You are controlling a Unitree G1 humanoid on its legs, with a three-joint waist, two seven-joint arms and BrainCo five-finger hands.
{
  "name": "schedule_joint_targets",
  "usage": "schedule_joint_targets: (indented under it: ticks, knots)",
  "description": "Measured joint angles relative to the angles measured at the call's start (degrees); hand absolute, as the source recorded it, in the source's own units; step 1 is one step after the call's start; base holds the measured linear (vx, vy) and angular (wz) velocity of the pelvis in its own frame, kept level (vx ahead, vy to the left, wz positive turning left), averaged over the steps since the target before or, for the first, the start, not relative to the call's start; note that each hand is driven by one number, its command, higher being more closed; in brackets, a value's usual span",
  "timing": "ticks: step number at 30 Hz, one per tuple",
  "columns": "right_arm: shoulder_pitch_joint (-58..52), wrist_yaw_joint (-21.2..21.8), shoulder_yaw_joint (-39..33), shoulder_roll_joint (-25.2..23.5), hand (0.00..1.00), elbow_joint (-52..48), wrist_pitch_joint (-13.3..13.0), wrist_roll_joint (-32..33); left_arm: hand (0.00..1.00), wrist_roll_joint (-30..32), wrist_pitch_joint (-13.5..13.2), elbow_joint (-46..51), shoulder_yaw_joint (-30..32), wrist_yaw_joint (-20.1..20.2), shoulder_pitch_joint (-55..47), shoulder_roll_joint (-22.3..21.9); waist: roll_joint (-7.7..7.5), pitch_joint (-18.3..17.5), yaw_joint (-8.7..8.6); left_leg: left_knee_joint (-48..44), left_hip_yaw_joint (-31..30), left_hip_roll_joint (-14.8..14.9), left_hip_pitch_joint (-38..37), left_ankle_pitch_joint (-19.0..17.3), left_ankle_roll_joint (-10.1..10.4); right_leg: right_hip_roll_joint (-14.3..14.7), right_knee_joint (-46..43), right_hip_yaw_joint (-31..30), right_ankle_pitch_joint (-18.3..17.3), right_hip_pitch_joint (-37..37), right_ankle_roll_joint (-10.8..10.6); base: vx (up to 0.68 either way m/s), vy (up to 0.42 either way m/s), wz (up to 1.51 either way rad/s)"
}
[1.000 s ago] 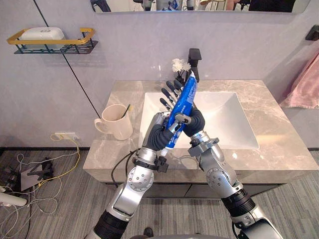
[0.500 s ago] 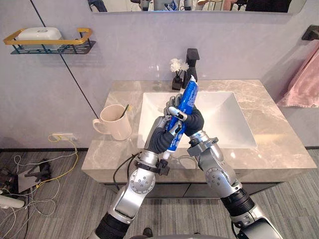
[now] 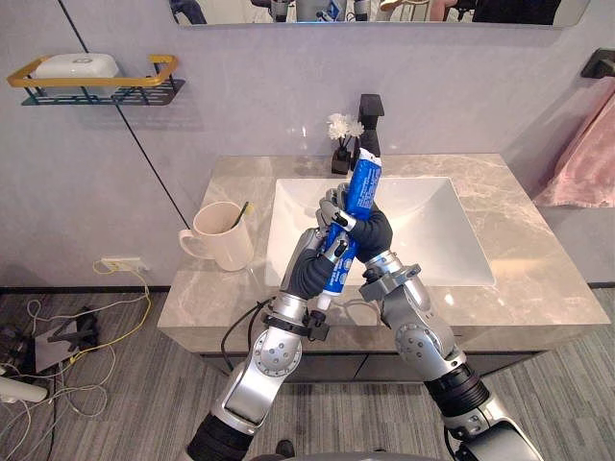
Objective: Organize washtable
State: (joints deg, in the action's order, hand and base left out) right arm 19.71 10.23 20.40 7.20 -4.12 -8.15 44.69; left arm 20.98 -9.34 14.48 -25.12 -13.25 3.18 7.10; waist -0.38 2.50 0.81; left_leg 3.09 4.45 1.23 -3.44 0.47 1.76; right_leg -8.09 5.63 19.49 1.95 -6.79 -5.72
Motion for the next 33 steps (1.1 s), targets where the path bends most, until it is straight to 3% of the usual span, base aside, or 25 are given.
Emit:
schedule_joint_targets:
  ticks: [18, 21, 24, 33]
  knots:
    - [1.2, 1.0, -2.7, -1.3, 1.00, -4.0, -0.2, -0.9, 0.00, 3.1, -0.5, 7.4, 3.1, 3.3, 0.0, 3.8, 0.58, -0.3, -0.06, 0.2, -0.1, -0.1, -0.4, 0.0, 0.0, -0.1, 0.0, 0.2, 0.0, -0.4, 0.0, 0.00, 0.000, 0.00]
    - [0.5, 0.9, -5.5, -1.1, 1.00, -3.7, -0.2, -0.9, 0.00, 3.7, -1.1, 9.4, 8.6, 2.4, 0.0, 3.7, 0.60, -0.3, -0.04, 0.2, -0.4, -0.2, -0.7, 0.0, 0.0, -0.1, 0.0, 0.6, -0.1, -0.9, 0.0, -0.02, -0.004, 0.05]
    - [-0.7, -0.2, -10.6, 0.2, 1.00, -2.9, -0.3, -0.8, 0.00, 3.2, -2.1, 15.0, 17.6, -1.3, 0.2, 3.8, 0.72, -0.2, 0.07, 0.4, -0.4, -0.2, -0.9, 0.0, 0.0, -0.2, 0.0, 0.6, -0.1, -1.0, -0.1, -0.02, -0.002, 0.01]
    - [-1.0, -0.2, -11.4, 2.3, 1.00, -2.9, -0.4, -0.8, 0.00, 3.3, -2.7, 16.1, 21.4, -2.7, 0.2, 5.3, 0.81, -0.2, 0.06, 1.0, -0.4, -0.2, -1.1, 0.3, 0.0, -0.1, 0.0, 0.7, -0.1, -0.9, -0.1, 0.00, 0.000, 0.00]
